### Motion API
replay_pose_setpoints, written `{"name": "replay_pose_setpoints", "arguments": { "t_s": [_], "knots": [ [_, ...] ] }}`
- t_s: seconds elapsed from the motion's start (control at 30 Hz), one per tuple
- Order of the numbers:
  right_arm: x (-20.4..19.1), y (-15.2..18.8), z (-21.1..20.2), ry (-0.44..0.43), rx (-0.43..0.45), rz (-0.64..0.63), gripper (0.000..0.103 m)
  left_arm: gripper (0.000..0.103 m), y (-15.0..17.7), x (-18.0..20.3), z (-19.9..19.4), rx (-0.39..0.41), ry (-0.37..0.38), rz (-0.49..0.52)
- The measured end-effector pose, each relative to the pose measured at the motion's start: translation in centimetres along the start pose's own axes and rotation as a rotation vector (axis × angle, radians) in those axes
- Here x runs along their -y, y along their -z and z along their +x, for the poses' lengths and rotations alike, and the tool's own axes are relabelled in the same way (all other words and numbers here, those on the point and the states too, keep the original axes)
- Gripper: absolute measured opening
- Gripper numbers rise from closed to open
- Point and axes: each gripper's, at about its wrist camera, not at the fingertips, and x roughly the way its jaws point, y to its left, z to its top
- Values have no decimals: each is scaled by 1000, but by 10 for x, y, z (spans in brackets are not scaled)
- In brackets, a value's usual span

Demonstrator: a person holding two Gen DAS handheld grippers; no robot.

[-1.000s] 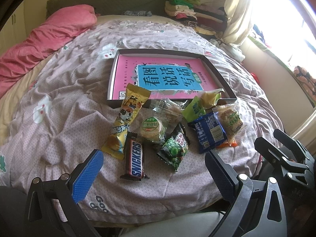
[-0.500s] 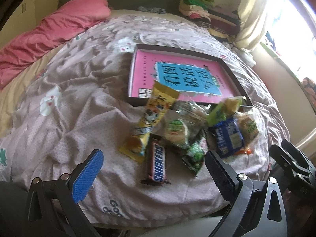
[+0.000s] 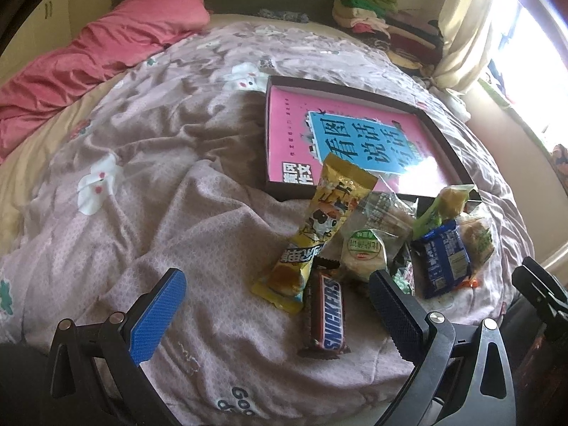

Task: Organize snacks
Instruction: 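Grasp the yellow cartoon snack bar with left tool while right grasps the clear bread bag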

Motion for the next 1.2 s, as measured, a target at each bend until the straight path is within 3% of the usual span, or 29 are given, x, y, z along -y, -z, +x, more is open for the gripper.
{"name": "replay_pose_setpoints", "arguments": {
  "t_s": [0.47, 0.73, 0.87, 1.1, 1.17, 1.2],
  "knots": [
    [1, -8, 31, -9, -79, -61, 89, 99, -5, -6, 16, -30, 26, 17],
    [-4, -13, 51, 23, -119, -134, 75, 98, -5, -5, 24, -46, 25, 37],
    [-6, -13, 57, 25, -126, -159, 73, 97, -5, -4, 29, -51, 26, 43],
    [-7, -18, 65, 21, -137, -189, 62, 96, -7, -6, 35, -57, 47, 40],
    [-8, -20, 68, 17, -137, -193, 58, 94, -8, -5, 36, -54, 49, 45],
    [-8, -21, 70, 19, -139, -197, 53, 85, -8, -5, 36, -50, 53, 49]
  ]
}}
